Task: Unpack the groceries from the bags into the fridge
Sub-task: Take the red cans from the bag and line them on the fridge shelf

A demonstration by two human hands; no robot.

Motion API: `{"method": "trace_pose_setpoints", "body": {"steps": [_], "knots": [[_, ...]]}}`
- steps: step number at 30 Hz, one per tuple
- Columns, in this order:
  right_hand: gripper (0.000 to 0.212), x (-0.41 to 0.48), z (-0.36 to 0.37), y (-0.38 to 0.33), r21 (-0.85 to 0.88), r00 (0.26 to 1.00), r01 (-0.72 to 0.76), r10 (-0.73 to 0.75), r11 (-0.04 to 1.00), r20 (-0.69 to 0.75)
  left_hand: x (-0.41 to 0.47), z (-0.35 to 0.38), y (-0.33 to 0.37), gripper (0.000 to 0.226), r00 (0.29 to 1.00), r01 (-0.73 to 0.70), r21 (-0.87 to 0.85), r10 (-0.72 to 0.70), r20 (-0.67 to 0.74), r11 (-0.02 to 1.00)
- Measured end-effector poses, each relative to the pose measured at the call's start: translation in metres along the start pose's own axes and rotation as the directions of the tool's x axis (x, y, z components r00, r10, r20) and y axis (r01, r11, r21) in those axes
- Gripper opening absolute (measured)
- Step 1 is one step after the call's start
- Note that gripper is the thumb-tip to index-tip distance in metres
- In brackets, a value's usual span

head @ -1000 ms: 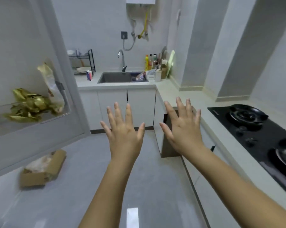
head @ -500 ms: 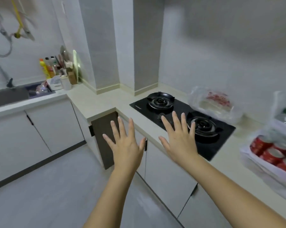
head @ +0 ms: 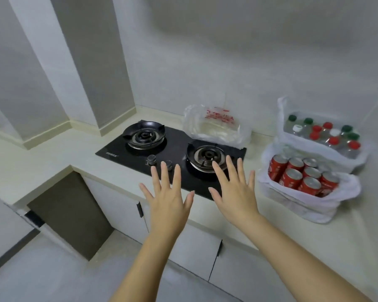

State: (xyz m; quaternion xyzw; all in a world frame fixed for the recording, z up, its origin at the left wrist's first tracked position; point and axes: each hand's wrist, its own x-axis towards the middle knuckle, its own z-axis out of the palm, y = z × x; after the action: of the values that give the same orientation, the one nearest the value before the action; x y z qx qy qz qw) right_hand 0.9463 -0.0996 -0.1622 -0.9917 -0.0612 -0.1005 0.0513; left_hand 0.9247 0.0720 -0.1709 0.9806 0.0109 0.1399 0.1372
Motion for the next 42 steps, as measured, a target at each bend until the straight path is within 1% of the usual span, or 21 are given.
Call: {"method": "trace_pose_setpoints", "body": {"steps": [6,11,14,16,20,23,26,29,32,35,42], "knots": [[0.068,0.019,0.004,0.081,0.016,0.984,-0.177,0.177,0.984,0.007,0.035,0.038,0.056,0.073,0.996,-0.092,-0.038,0.093,0.016,0.995],[0.068,0.036,0.014,0.164,-0.015,0.969,-0.248,0.248,0.969,-0.015,0.062,0.073,0.127,0.069,0.988,-0.147,-0.118,0.153,0.038,0.982],[0.065,0.047,0.017,0.208,-0.019,0.954,-0.299,0.299,0.954,-0.015,0.081,0.098,0.167,0.069,0.974,-0.191,-0.099,0.201,0.106,0.977],[0.066,0.051,0.020,0.232,-0.042,0.947,-0.321,0.322,0.946,0.012,0.091,0.113,0.191,0.068,0.959,-0.225,-0.093,0.238,0.155,0.970],[0.075,0.057,0.031,0.262,-0.066,0.943,-0.318,0.322,0.946,0.079,0.110,0.139,0.228,0.064,0.917,-0.298,-0.131,0.322,0.236,0.946],[0.077,0.060,0.035,0.274,-0.072,0.942,-0.309,0.315,0.948,0.114,0.135,0.158,0.249,0.058,0.876,-0.380,-0.146,0.406,0.260,0.913],[0.077,0.063,0.042,0.282,-0.104,0.943,-0.273,0.288,0.956,0.166,0.162,0.176,0.267,0.056,0.820,-0.484,-0.104,0.492,0.293,0.869],[0.076,0.066,0.047,0.285,-0.127,0.948,-0.251,0.271,0.960,0.169,0.188,0.191,0.281,0.060,0.772,-0.541,-0.052,0.519,0.368,0.840],[0.074,0.070,0.049,0.288,-0.150,0.951,-0.239,0.262,0.959,0.164,0.206,0.207,0.290,0.070,0.747,-0.531,-0.044,0.492,0.446,0.846],[0.073,0.073,0.053,0.291,-0.165,0.948,-0.235,0.264,0.958,0.177,0.216,0.219,0.296,0.068,0.733,-0.493,-0.108,0.479,0.483,0.863],[0.074,0.075,0.067,0.291,-0.174,0.946,-0.282,0.303,0.944,0.112,0.227,0.234,0.295,0.057,0.768,-0.315,-0.290,0.422,0.482,0.904]]}}
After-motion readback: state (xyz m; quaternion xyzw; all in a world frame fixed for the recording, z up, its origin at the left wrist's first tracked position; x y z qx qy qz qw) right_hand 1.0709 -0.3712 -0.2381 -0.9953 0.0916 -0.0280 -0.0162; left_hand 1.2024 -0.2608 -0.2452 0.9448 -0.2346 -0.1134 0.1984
